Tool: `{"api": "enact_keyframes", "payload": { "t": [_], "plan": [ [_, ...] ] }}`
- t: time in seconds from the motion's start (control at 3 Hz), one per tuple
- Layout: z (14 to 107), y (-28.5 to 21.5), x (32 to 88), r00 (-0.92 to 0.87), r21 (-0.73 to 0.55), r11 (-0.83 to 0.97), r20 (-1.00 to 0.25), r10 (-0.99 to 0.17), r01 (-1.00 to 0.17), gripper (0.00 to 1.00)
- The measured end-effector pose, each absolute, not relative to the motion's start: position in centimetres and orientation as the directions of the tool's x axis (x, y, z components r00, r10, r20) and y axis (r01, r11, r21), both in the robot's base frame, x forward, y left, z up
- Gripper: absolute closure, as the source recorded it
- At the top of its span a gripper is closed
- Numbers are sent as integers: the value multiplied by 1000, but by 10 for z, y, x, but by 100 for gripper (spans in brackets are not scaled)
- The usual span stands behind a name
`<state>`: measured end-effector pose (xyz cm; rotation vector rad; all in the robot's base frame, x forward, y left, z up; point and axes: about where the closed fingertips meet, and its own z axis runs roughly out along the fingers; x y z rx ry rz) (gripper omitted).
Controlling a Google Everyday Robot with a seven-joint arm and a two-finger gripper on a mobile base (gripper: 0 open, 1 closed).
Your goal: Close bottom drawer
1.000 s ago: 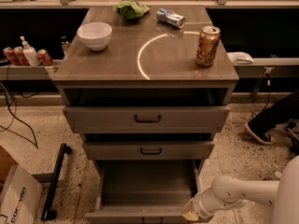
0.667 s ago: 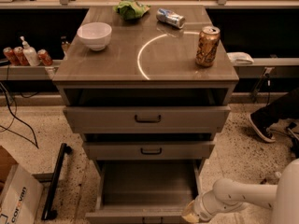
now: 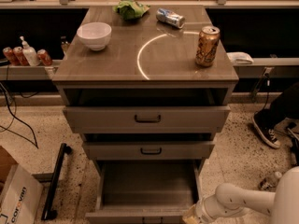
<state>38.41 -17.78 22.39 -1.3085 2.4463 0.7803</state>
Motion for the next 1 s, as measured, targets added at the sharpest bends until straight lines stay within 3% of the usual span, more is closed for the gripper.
{"api": "enact_keyframes", "payload": {
  "t": [1.0],
  "plan": [
    [182,-185,385,-639,406,494,-452,-622,-769,100]
  ]
}}
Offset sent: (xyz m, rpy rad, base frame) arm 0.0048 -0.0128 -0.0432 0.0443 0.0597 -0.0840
